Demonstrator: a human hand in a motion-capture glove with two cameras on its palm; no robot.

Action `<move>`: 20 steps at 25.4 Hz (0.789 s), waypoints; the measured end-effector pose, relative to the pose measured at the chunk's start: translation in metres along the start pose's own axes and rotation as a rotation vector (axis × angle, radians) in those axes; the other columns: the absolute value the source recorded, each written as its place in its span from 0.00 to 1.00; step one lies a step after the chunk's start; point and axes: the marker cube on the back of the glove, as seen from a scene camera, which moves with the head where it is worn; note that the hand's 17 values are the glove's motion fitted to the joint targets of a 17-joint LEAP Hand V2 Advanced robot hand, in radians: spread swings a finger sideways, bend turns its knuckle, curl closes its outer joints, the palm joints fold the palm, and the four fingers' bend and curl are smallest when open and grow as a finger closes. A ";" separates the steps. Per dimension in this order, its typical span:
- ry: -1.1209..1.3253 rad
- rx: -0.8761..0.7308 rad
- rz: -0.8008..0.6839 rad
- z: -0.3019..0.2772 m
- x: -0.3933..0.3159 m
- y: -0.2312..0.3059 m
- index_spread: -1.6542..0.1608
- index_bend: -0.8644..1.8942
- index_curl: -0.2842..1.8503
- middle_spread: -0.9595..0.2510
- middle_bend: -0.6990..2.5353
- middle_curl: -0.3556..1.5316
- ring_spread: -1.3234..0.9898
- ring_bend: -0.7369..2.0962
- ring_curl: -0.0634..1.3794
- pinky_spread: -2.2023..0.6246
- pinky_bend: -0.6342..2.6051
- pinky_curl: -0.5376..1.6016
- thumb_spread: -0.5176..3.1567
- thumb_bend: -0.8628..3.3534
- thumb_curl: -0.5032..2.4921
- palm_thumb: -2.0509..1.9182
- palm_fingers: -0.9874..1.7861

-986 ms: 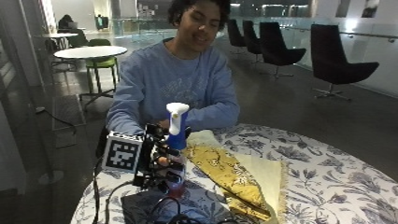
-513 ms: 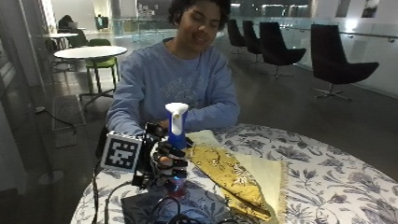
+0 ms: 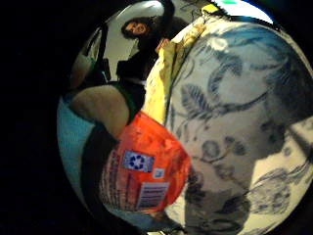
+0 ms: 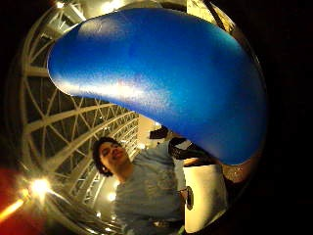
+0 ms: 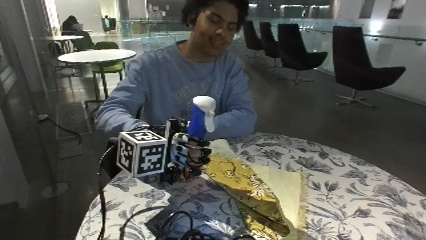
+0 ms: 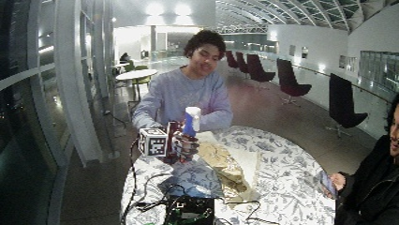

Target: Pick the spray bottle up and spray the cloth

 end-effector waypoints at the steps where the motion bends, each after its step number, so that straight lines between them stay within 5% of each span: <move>1: -0.022 -0.033 0.021 0.003 -0.003 0.002 0.77 0.37 0.30 0.72 0.32 0.43 0.54 0.44 0.32 0.88 0.25 0.39 0.33 0.20 0.34 0.75 0.71; 9: -0.135 -0.247 0.172 0.023 -0.015 0.012 0.78 0.36 0.30 0.73 0.32 0.44 0.54 0.44 0.32 0.88 0.25 0.39 0.34 0.20 0.35 0.75 0.72; 20: -0.120 -0.342 0.301 0.044 -0.015 0.003 0.78 0.36 0.29 0.74 0.31 0.44 0.54 0.43 0.32 0.88 0.26 0.40 0.35 0.20 0.36 0.74 0.73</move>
